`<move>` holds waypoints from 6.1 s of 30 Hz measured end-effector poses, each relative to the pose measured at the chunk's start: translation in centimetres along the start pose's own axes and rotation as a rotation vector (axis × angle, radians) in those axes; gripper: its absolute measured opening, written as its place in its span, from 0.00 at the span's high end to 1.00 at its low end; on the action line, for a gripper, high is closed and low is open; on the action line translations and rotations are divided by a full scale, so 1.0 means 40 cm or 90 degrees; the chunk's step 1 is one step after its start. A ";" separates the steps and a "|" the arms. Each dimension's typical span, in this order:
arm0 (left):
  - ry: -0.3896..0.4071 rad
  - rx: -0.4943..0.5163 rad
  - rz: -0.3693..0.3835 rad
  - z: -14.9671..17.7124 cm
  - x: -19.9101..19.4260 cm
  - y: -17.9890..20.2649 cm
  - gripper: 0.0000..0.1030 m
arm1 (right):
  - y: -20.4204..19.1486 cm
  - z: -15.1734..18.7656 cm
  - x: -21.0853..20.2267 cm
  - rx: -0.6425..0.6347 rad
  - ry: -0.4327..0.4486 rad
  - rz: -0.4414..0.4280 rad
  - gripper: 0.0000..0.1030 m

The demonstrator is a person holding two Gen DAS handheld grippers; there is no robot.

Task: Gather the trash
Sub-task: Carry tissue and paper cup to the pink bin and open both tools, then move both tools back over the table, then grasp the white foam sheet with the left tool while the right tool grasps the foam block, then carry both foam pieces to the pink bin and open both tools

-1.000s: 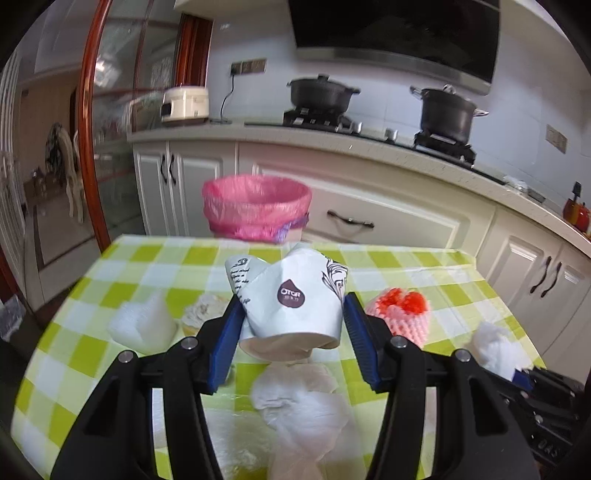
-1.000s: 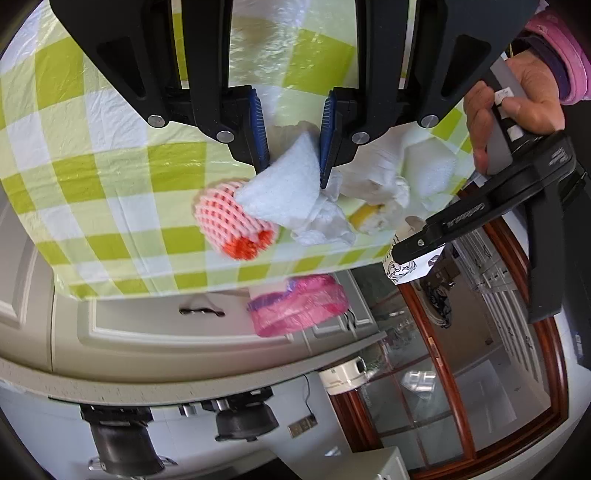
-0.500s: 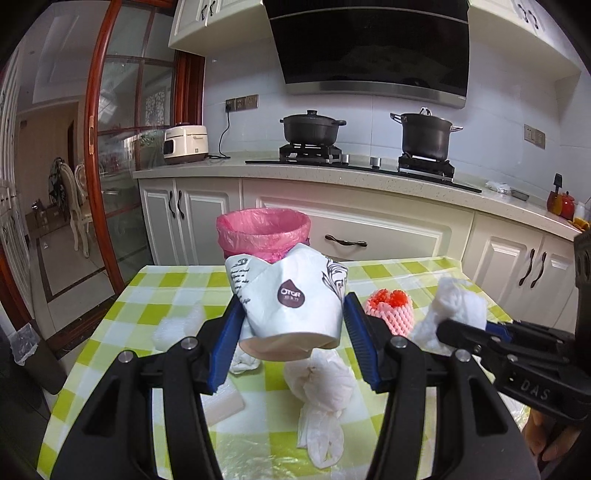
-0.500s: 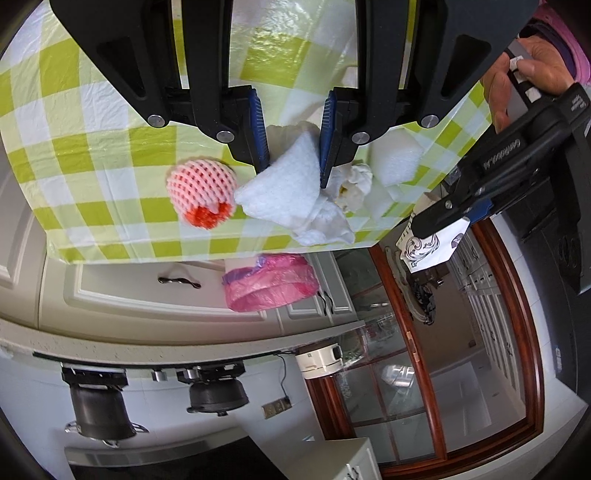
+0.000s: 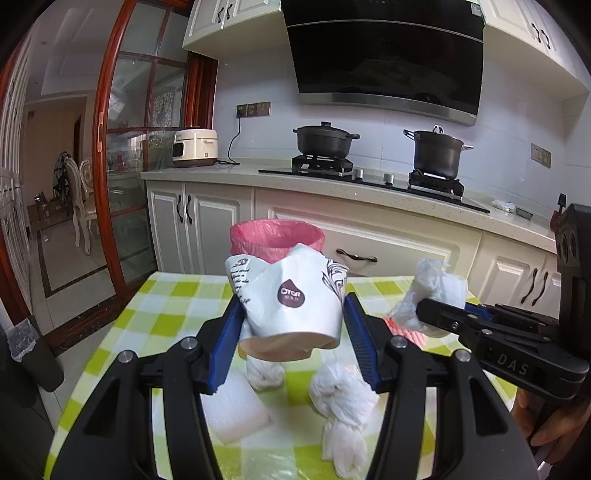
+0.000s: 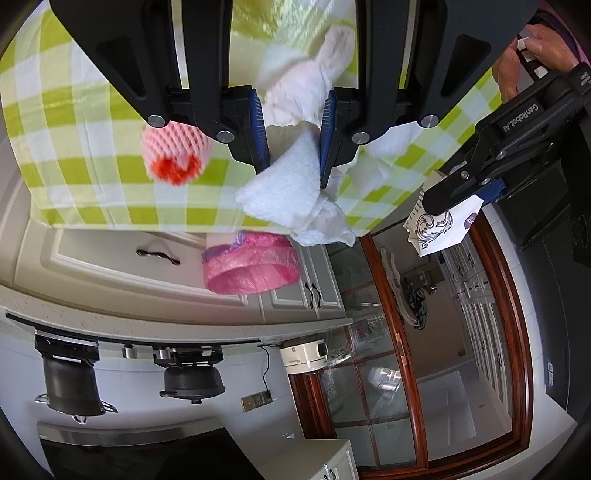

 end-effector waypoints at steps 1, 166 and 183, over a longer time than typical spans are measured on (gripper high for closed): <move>0.004 0.000 -0.001 -0.012 0.008 -0.003 0.48 | -0.001 -0.006 0.006 -0.003 0.001 0.000 0.75; -0.095 -0.074 -0.184 0.184 0.045 -0.439 0.32 | -0.213 0.044 0.435 0.010 -0.079 -0.034 0.83; -0.059 -0.018 -0.079 0.095 0.021 -0.104 0.32 | 0.021 0.007 0.043 0.005 0.009 0.051 0.82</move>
Point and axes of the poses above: each gripper's, at about its wrist camera, not at the fingertips, and x roughly the way its jaws point, y to its right, z to its underside, the point moved 8 cm from there along x, roughly the way its jaws point, and after that the axes turned 13 degrees about -z, right-handed, at the moved point
